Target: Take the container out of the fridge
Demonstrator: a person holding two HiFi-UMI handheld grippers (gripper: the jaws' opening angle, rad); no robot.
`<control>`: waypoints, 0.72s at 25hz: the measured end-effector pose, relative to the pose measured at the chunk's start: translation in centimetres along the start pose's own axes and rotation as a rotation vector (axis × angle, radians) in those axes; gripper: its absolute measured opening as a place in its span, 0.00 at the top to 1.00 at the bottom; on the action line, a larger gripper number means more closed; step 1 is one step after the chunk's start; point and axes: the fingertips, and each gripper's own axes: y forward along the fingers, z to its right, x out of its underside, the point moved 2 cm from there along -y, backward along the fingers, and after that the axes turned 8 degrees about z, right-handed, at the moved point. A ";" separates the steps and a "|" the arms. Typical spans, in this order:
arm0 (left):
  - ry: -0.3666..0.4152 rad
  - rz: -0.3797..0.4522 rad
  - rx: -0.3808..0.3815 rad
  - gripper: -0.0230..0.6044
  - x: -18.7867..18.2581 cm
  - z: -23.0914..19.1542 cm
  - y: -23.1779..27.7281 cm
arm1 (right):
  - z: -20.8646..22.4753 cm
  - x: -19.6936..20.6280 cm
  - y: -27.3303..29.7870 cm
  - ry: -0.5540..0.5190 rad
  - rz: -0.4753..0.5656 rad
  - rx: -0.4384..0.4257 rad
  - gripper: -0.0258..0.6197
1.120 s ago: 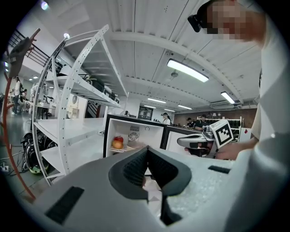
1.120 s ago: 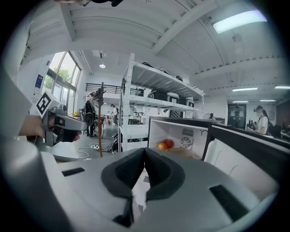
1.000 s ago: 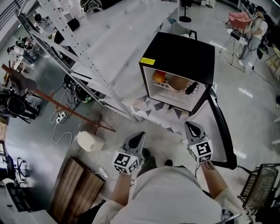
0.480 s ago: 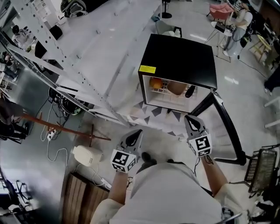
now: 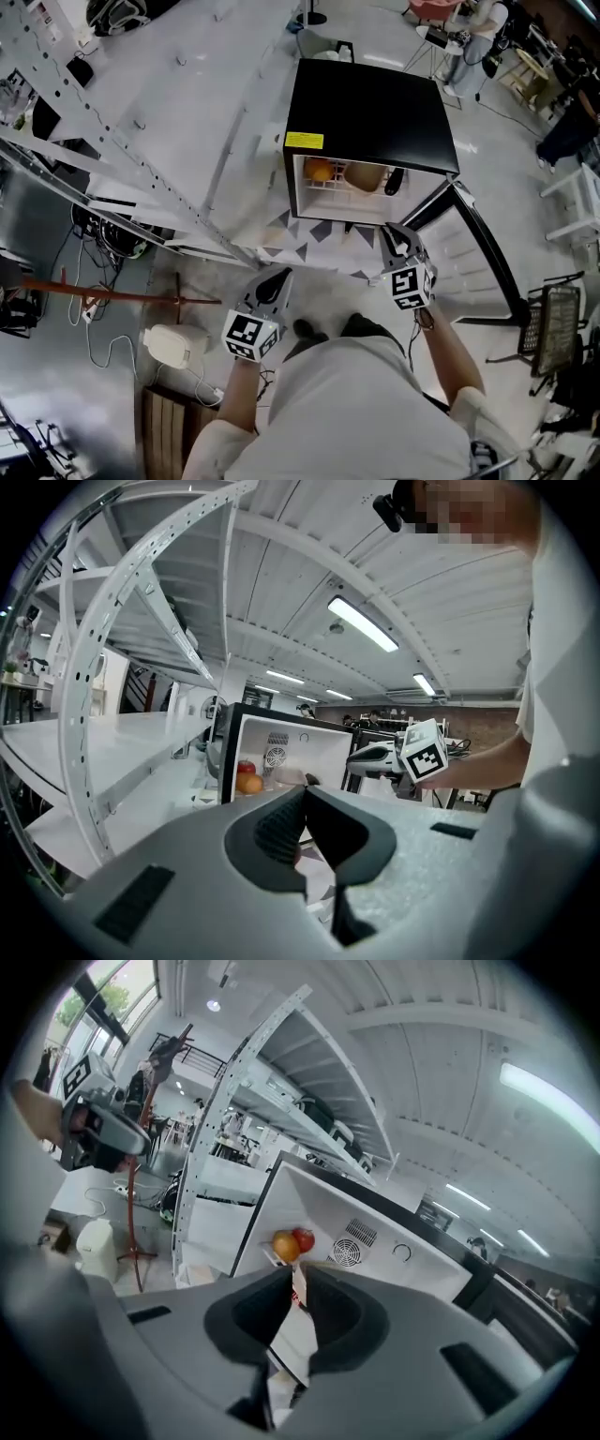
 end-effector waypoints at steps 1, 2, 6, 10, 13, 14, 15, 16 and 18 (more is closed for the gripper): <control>-0.010 0.002 0.004 0.96 0.1 -0.1 0.2 | -0.2 0.3 0.4 -0.031 -0.020 0.001 0.87; -0.020 0.005 0.006 0.96 0.2 -0.1 0.5 | -0.3 0.6 0.9 -0.062 -0.039 0.002 0.84; -0.052 0.022 0.007 0.96 0.2 0.0 1.5 | -0.4 1.9 3.6 -0.167 -0.091 0.011 0.74; -0.052 0.033 -0.015 0.96 -0.3 0.3 2.0 | -0.4 3.6 6.9 -0.245 -0.122 0.010 0.64; -0.063 0.043 -0.049 0.96 -0.7 0.2 1.9 | -0.4 5.1 9.1 -0.287 -0.145 0.011 0.61; -0.067 0.047 -0.062 0.96 -0.7 0.1 1.9 | -0.3 5.7 9.9 -0.303 -0.158 0.009 0.59; -0.070 0.050 -0.075 0.96 -0.7 0.1 1.9 | -0.3 6.3 10.7 -0.320 -0.171 0.005 0.56; -0.072 0.052 -0.088 0.96 -0.7 0.0 2.0 | -0.3 6.9 11.5 -0.339 -0.186 -0.002 0.54; -0.076 0.055 -0.112 0.96 -0.7 -0.1 2.1 | -0.3 8.1 12.9 -0.376 -0.215 -0.020 0.50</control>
